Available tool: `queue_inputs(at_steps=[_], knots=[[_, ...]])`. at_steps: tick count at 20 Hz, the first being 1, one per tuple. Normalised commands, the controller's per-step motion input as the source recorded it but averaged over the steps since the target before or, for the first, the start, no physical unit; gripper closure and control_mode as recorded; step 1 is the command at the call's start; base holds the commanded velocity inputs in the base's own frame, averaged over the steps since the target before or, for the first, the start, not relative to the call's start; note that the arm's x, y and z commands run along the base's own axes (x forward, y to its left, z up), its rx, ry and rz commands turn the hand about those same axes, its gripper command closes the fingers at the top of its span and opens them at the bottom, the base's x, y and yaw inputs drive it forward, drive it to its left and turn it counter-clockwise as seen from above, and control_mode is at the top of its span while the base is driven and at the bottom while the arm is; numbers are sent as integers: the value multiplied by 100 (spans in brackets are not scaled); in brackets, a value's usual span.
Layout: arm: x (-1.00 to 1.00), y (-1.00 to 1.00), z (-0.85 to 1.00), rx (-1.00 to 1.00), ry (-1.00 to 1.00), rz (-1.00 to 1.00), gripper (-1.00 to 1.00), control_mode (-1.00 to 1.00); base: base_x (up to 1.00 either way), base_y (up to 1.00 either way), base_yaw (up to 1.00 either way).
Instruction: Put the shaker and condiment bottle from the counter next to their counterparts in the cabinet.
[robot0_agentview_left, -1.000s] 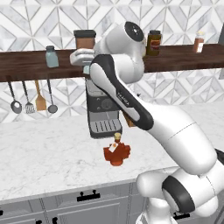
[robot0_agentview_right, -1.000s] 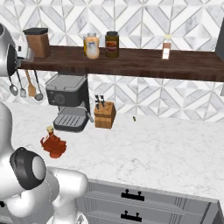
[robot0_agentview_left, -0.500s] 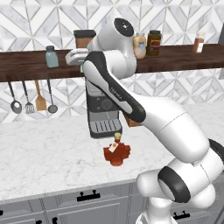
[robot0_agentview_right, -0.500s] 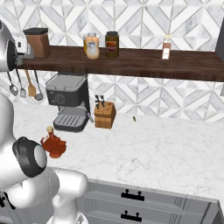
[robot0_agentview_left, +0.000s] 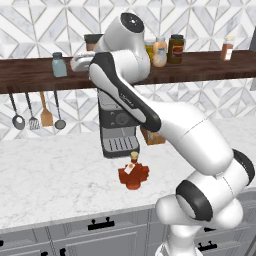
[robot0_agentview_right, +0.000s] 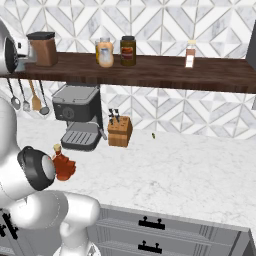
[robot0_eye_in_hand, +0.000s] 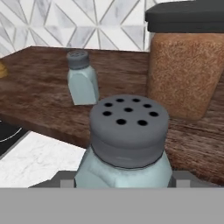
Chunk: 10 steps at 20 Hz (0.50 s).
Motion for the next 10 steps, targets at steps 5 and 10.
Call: queue_inputs(at_steps=[5, 10], knots=[[41, 12, -6, 0, -4, 0, 100, -100, 0, 0, 0], [22, 15, -5, 0, -5, 0, 100, -100, 0, 0, 0]])
